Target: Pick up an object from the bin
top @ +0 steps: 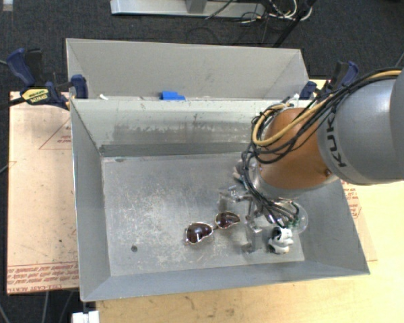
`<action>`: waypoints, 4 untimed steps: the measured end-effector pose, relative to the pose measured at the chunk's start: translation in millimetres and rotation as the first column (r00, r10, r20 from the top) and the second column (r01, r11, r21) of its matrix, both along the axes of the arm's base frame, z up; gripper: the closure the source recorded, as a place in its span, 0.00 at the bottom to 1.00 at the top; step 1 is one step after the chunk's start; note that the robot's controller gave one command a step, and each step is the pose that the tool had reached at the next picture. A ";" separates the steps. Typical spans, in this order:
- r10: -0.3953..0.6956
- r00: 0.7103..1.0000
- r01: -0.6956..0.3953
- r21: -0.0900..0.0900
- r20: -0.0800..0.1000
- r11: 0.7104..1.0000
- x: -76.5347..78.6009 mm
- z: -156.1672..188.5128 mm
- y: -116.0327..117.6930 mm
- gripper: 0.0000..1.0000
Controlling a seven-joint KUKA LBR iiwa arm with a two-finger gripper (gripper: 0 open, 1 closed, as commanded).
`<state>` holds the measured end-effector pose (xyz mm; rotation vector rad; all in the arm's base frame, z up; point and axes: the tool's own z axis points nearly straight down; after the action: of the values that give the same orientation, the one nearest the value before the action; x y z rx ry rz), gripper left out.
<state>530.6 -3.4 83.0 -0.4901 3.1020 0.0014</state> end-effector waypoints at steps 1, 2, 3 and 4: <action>0.143 0.990 -0.143 0.002 0.002 0.990 15.1 -3.8 13.9 0.00; 0.178 0.984 -0.178 0.000 0.000 0.984 -0.4 -11.8 76.7 1.00; 0.178 0.984 -0.178 0.000 0.001 0.984 -0.4 -11.8 76.7 1.00; 0.174 0.985 -0.174 0.001 0.001 0.985 47.9 -12.1 70.7 1.00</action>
Offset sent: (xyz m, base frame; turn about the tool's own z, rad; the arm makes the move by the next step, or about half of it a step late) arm -0.0007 0.0756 -0.0118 -0.1770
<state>578.6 67.3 70.9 -0.7589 3.0467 0.0024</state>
